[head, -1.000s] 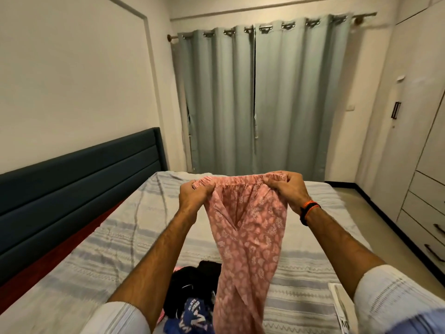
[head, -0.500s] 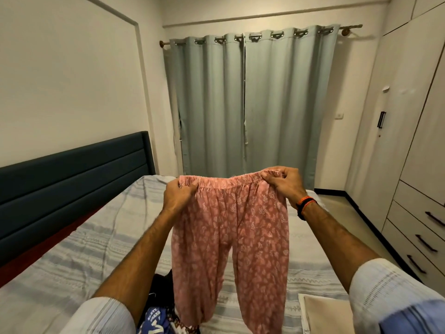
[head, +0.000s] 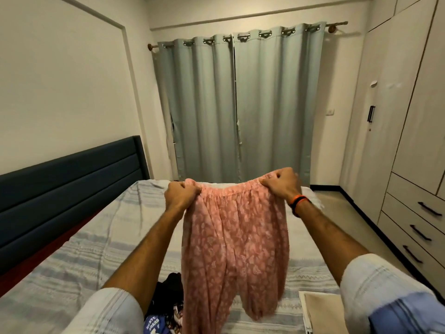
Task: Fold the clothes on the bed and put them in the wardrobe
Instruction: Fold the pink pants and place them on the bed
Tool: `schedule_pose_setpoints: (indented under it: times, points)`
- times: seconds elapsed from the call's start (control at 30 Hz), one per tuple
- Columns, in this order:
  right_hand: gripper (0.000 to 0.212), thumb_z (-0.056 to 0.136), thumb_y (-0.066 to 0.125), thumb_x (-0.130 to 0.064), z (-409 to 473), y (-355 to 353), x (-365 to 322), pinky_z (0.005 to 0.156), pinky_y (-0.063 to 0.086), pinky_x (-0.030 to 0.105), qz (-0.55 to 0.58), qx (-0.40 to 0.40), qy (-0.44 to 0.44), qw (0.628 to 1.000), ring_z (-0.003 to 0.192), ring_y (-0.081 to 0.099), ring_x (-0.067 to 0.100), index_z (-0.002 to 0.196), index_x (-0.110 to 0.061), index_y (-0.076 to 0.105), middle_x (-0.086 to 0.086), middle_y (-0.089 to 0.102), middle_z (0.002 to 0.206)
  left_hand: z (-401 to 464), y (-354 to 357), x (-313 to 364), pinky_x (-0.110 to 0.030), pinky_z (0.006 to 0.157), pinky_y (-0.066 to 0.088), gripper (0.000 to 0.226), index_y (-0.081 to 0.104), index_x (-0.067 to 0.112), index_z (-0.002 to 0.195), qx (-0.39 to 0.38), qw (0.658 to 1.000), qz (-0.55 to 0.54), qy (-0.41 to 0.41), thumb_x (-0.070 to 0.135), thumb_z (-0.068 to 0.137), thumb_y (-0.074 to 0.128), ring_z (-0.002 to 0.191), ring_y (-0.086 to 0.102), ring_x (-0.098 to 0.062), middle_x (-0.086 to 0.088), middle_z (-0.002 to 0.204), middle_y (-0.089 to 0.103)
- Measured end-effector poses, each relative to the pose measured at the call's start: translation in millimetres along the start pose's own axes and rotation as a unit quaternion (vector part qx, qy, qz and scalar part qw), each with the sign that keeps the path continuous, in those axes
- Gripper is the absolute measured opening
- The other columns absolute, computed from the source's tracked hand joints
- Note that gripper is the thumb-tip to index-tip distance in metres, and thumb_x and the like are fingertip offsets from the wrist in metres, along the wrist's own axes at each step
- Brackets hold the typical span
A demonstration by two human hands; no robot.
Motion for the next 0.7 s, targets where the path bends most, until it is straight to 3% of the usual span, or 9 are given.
schedule_pose_setpoints:
  times: [0.17, 0.27, 0.4, 0.53, 0.6, 0.7]
  points:
    - [0.037, 0.067, 0.076, -0.029, -20, 47, -24, 0.045, 0.036, 0.030, 0.005, -0.006, -0.044, 0.999, 0.047, 0.039, 0.013, 0.046, -0.008, 0.054, 0.005, 0.044, 0.047, -33, 38, 22, -0.026, 0.054, 0.046, 0.019, 0.072, 0.009, 0.067, 0.000, 0.997, 0.026, 0.069, 0.027, 0.069, 0.075, 0.061, 0.061, -0.016, -0.003, 0.064, 0.068]
    - [0.033, 0.072, 0.076, -0.031, -28, 60, -33, 0.046, 0.040, 0.029, 0.017, -0.017, -0.039, 0.999, 0.047, 0.050, 0.014, 0.053, -0.008, 0.065, 0.010, 0.062, 0.053, -45, 56, 24, -0.029, 0.055, 0.052, 0.019, 0.074, 0.012, 0.070, -0.009, 0.995, 0.022, 0.093, 0.031, 0.074, 0.074, 0.060, 0.063, -0.013, 0.001, 0.063, 0.068]
    - [0.021, 0.079, 0.069, -0.026, -31, 66, -33, 0.059, 0.050, 0.030, 0.027, -0.047, -0.022, 0.998, 0.067, 0.066, 0.023, 0.068, -0.010, 0.074, 0.007, 0.070, 0.065, -55, 63, 24, -0.020, 0.056, 0.051, 0.013, 0.078, 0.018, 0.080, -0.028, 0.994, 0.010, 0.100, 0.022, 0.077, 0.067, 0.062, 0.063, -0.006, 0.005, 0.066, 0.069]
    - [0.020, 0.071, 0.055, -0.020, -36, 70, -30, 0.062, 0.047, 0.038, 0.073, -0.122, -0.011, 0.990, 0.068, 0.057, 0.023, 0.064, -0.009, 0.069, 0.006, 0.067, 0.064, -62, 67, 23, -0.030, 0.072, 0.058, 0.021, 0.077, 0.016, 0.085, -0.112, 0.989, 0.022, 0.098, 0.019, 0.074, 0.059, 0.073, 0.066, -0.016, 0.003, 0.071, 0.069]
    - [0.017, 0.069, 0.054, -0.021, -40, 69, -29, 0.059, 0.041, 0.034, 0.089, -0.144, -0.020, 0.985, 0.067, 0.052, 0.021, 0.058, -0.013, 0.064, 0.000, 0.062, 0.060, -60, 69, 20, -0.040, 0.077, 0.060, 0.031, 0.074, 0.017, 0.085, -0.149, 0.984, 0.026, 0.088, 0.024, 0.065, 0.052, 0.078, 0.069, -0.020, 0.001, 0.076, 0.072]
    - [0.017, 0.085, 0.059, -0.016, -40, 72, -26, 0.072, 0.053, 0.031, 0.057, -0.176, -0.058, 0.981, 0.079, 0.065, 0.020, 0.087, -0.013, 0.076, 0.004, 0.073, 0.083, -53, 74, 12, -0.045, 0.083, 0.059, 0.040, 0.071, 0.021, 0.098, -0.208, 0.975, 0.027, 0.079, 0.025, 0.065, 0.049, 0.090, 0.069, -0.023, -0.002, 0.091, 0.073]
Point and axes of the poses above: each hand's wrist, its own z-axis towards the middle knuckle, its own y-axis out of the palm, x = y × z, the point moved 2 cm from there along z, towards the middle knuckle
